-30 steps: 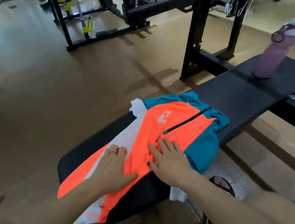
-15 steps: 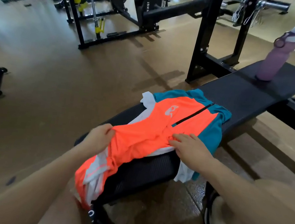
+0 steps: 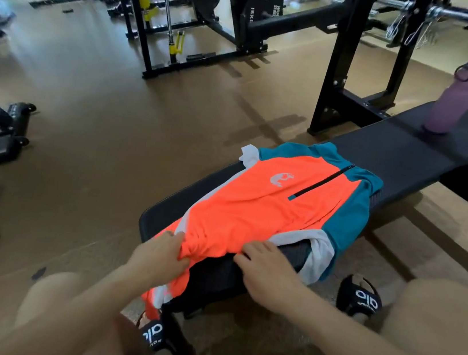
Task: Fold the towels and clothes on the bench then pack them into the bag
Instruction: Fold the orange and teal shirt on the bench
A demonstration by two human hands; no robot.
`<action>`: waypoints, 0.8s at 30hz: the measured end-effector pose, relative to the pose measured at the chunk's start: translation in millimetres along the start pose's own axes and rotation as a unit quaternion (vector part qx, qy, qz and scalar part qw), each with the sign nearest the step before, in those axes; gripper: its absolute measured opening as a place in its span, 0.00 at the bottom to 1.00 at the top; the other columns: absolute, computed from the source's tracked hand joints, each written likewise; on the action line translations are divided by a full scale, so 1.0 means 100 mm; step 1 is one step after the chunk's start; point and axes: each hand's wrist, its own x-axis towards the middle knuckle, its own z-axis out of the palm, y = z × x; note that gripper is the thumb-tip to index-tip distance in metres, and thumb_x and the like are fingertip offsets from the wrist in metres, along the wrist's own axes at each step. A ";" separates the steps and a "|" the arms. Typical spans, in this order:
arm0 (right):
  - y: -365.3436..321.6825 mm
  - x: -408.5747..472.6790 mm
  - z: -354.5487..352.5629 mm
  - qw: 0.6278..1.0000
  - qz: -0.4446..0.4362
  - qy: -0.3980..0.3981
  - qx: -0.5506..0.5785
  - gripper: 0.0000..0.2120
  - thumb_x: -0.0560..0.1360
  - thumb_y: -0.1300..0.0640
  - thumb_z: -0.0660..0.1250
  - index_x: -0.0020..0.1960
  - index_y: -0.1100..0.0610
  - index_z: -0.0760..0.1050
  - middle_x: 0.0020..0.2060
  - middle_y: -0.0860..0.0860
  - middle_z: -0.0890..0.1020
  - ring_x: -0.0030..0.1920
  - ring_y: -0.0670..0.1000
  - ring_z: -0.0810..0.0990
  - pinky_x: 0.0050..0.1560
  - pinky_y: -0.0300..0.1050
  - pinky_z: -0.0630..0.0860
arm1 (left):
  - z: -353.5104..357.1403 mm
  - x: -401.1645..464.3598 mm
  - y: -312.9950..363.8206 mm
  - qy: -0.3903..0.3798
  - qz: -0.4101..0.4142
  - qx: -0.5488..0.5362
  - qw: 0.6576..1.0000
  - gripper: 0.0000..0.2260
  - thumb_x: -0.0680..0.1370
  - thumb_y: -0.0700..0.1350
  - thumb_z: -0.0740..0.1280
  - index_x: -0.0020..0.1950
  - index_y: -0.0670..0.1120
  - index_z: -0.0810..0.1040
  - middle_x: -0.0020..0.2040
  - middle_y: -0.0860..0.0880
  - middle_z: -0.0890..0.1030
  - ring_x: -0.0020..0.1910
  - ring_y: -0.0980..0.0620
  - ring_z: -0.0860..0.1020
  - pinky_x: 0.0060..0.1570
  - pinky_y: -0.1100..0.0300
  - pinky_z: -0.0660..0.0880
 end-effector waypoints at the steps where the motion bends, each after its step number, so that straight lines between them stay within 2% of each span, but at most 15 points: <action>1: -0.13 0.00 0.07 1.000 0.003 0.007 0.012 0.09 0.70 0.58 0.62 0.49 0.54 0.76 0.45 0.53 0.76 0.47 0.57 0.76 0.48 0.52 0.73 | 0.00 -0.01 0.00 0.018 0.006 -0.025 0.999 0.08 0.79 0.52 0.63 0.47 0.49 0.68 0.47 0.49 0.77 0.44 0.48 0.77 0.43 0.50 0.78; 3: -0.30 0.02 0.12 0.999 0.013 0.022 0.041 0.12 0.72 0.56 0.60 0.54 0.55 0.77 0.47 0.52 0.77 0.49 0.56 0.76 0.51 0.51 0.73 | -0.08 0.05 -0.06 0.041 -0.003 -0.120 0.992 0.07 0.79 0.47 0.61 0.42 0.48 0.69 0.39 0.51 0.78 0.37 0.51 0.76 0.37 0.53 0.75; 5: -0.36 0.03 0.11 0.997 0.025 0.036 0.056 0.17 0.73 0.54 0.59 0.60 0.54 0.76 0.49 0.52 0.77 0.50 0.56 0.76 0.52 0.52 0.74 | -0.23 0.11 -0.15 0.045 -0.024 -0.241 0.969 0.10 0.80 0.44 0.62 0.38 0.47 0.69 0.34 0.53 0.75 0.33 0.53 0.72 0.34 0.56 0.68; 7: -0.43 0.07 0.06 0.994 0.068 0.013 0.083 0.22 0.74 0.51 0.60 0.67 0.54 0.73 0.52 0.52 0.78 0.52 0.56 0.76 0.53 0.53 0.75 | -0.41 0.15 -0.22 0.036 -0.051 -0.398 0.915 0.12 0.80 0.41 0.63 0.36 0.48 0.70 0.32 0.52 0.71 0.34 0.51 0.69 0.34 0.57 0.64; 9: -0.51 0.15 -0.01 0.966 0.167 -0.028 0.197 0.26 0.74 0.48 0.62 0.72 0.52 0.69 0.58 0.51 0.78 0.57 0.55 0.77 0.57 0.54 0.75 | -0.53 0.15 -0.25 0.015 -0.072 -0.540 0.839 0.14 0.79 0.40 0.62 0.34 0.50 0.70 0.32 0.50 0.69 0.33 0.51 0.68 0.34 0.58 0.64; 10: -0.57 0.20 -0.06 0.922 0.231 -0.039 0.309 0.28 0.73 0.46 0.65 0.72 0.51 0.69 0.60 0.50 0.79 0.59 0.53 0.77 0.60 0.53 0.75 | -0.57 0.14 -0.24 -0.009 -0.078 -0.581 0.810 0.14 0.80 0.40 0.62 0.34 0.51 0.71 0.34 0.49 0.70 0.33 0.51 0.70 0.34 0.59 0.67; 12: -0.70 0.33 -0.19 0.762 0.329 -0.013 0.557 0.32 0.65 0.45 0.70 0.69 0.47 0.72 0.58 0.47 0.82 0.57 0.47 0.80 0.63 0.51 0.76 | -0.59 0.10 -0.21 -0.068 -0.074 -0.603 0.791 0.11 0.81 0.41 0.60 0.40 0.48 0.77 0.38 0.47 0.77 0.34 0.52 0.76 0.36 0.59 0.73; 14: -0.78 0.45 -0.28 0.592 0.360 0.000 0.721 0.30 0.63 0.52 0.70 0.66 0.48 0.75 0.56 0.47 0.84 0.54 0.47 0.82 0.59 0.46 0.77 | -0.59 0.08 -0.18 -0.121 -0.073 -0.618 0.773 0.10 0.81 0.43 0.59 0.48 0.45 0.81 0.40 0.46 0.82 0.37 0.52 0.81 0.39 0.57 0.76; 15: -0.81 0.49 -0.30 0.527 0.343 -0.002 0.778 0.28 0.65 0.56 0.69 0.65 0.50 0.76 0.56 0.49 0.84 0.55 0.49 0.82 0.57 0.45 0.76 | -0.60 0.08 -0.18 -0.135 -0.074 -0.623 0.767 0.11 0.80 0.44 0.59 0.49 0.44 0.81 0.40 0.46 0.82 0.37 0.52 0.81 0.39 0.56 0.76; 16: -0.83 0.51 -0.30 0.474 0.330 0.003 0.816 0.27 0.67 0.60 0.68 0.66 0.53 0.76 0.58 0.53 0.84 0.57 0.51 0.82 0.57 0.45 0.76 | -0.61 0.08 -0.18 -0.140 -0.075 -0.622 0.767 0.10 0.80 0.43 0.59 0.47 0.44 0.80 0.37 0.47 0.81 0.35 0.52 0.80 0.38 0.57 0.76; 17: -0.85 0.51 -0.31 0.440 0.329 0.014 0.836 0.27 0.68 0.62 0.68 0.67 0.57 0.76 0.61 0.58 0.83 0.58 0.54 0.82 0.58 0.46 0.75 | -0.63 0.07 -0.19 -0.137 -0.078 -0.617 0.771 0.10 0.80 0.43 0.60 0.44 0.44 0.79 0.35 0.48 0.80 0.32 0.53 0.79 0.35 0.58 0.75; 19: -0.88 0.50 -0.30 0.393 0.339 0.020 0.854 0.27 0.69 0.63 0.68 0.68 0.60 0.74 0.64 0.63 0.79 0.59 0.58 0.80 0.57 0.49 0.75 | -0.66 0.09 -0.28 -0.124 -0.082 -0.607 0.780 0.06 0.74 0.46 0.64 0.38 0.46 0.74 0.33 0.48 0.77 0.32 0.52 0.77 0.35 0.59 0.73; 21: -0.89 0.47 -0.31 0.357 0.366 0.013 0.859 0.24 0.72 0.64 0.67 0.68 0.60 0.75 0.61 0.61 0.82 0.55 0.57 0.81 0.52 0.48 0.76 | -0.69 0.10 -0.40 -0.143 -0.066 -0.575 0.803 0.11 0.66 0.49 0.69 0.39 0.44 0.71 0.38 0.44 0.75 0.40 0.48 0.75 0.44 0.55 0.72; 22: -0.89 0.44 -0.31 0.345 0.377 0.008 0.859 0.23 0.72 0.65 0.66 0.67 0.61 0.76 0.57 0.59 0.83 0.52 0.55 0.82 0.50 0.46 0.77 | -0.69 0.11 -0.46 -0.143 -0.041 -0.530 0.835 0.12 0.65 0.50 0.69 0.39 0.43 0.71 0.40 0.45 0.74 0.42 0.48 0.73 0.46 0.52 0.71; 24: -0.92 0.37 -0.35 0.348 0.398 0.004 0.849 0.24 0.68 0.63 0.67 0.64 0.64 0.77 0.50 0.58 0.84 0.46 0.53 0.81 0.46 0.45 0.77 | -0.68 0.11 -0.58 -0.092 0.020 -0.371 0.924 0.12 0.66 0.51 0.66 0.36 0.44 0.69 0.36 0.49 0.71 0.38 0.51 0.69 0.41 0.54 0.68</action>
